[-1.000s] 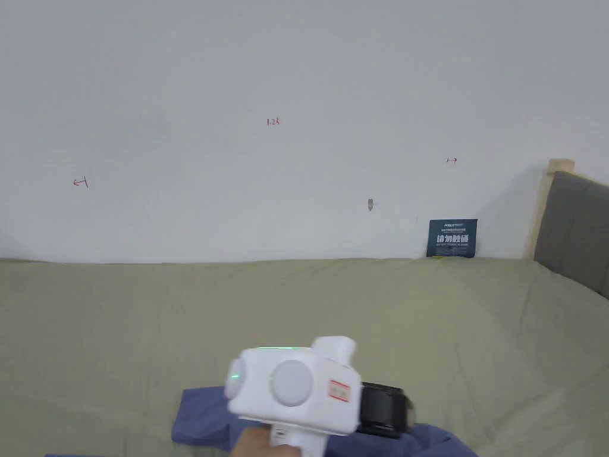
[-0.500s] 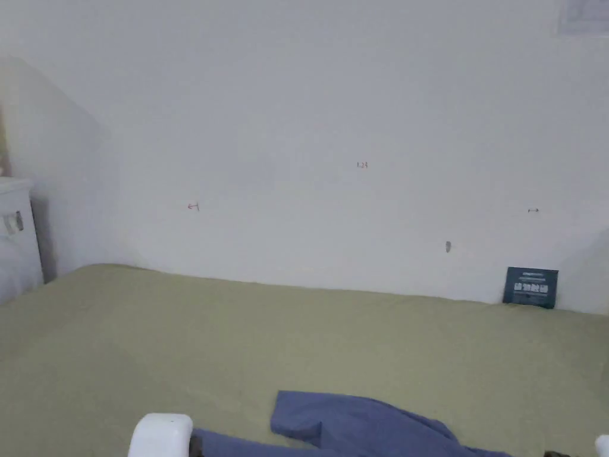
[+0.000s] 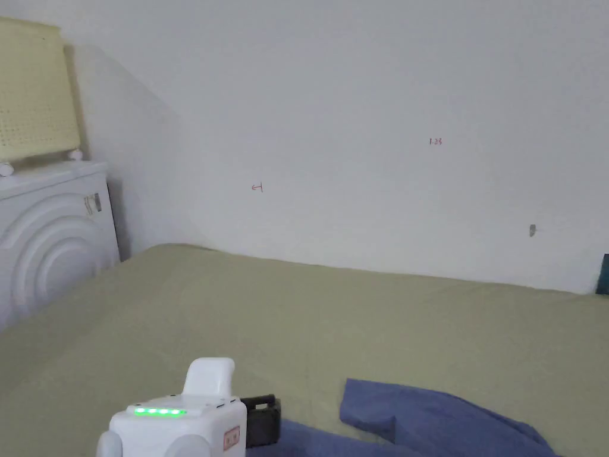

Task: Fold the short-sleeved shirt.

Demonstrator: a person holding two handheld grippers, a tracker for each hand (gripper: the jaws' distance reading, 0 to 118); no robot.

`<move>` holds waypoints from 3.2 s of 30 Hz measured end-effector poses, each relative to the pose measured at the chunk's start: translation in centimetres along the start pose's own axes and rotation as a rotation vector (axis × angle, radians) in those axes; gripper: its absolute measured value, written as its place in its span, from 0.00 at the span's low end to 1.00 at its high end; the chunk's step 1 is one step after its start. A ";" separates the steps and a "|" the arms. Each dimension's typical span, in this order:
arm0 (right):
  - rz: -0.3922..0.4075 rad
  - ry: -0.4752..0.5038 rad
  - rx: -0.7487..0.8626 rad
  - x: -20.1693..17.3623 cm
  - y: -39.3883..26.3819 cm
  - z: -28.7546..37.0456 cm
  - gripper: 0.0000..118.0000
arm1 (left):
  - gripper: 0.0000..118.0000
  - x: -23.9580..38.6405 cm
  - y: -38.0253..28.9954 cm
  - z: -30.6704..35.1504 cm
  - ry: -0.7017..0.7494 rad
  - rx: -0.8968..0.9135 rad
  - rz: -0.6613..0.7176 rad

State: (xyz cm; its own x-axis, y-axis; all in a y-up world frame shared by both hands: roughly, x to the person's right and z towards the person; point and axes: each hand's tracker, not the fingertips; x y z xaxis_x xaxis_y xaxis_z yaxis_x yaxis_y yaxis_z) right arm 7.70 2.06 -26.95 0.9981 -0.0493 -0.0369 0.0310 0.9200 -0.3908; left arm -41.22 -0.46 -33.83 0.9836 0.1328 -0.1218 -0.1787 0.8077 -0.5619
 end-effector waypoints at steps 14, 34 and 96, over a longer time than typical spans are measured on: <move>0.005 -0.057 -0.160 3.1 -2.2 -6.0 0.00 | 0.98 -2.2 3.0 -23.8 0.102 -0.446 0.008; -0.162 0.096 -0.304 13.0 -3.5 -16.8 0.68 | 0.02 1.3 4.0 -17.0 -0.130 -0.248 -0.004; -0.159 0.125 0.140 13.2 13.9 -18.4 0.00 | 0.02 -2.7 15.9 -6.3 -0.160 0.209 0.029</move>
State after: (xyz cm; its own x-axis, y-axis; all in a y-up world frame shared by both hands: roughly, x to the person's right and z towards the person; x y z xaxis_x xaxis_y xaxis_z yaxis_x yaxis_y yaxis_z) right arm 20.31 7.01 -49.75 0.9660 -0.2376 -0.1019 0.2030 0.9413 -0.2697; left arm -46.85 8.42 -47.64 0.9723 0.2335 0.0047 -0.2146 0.9012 -0.3766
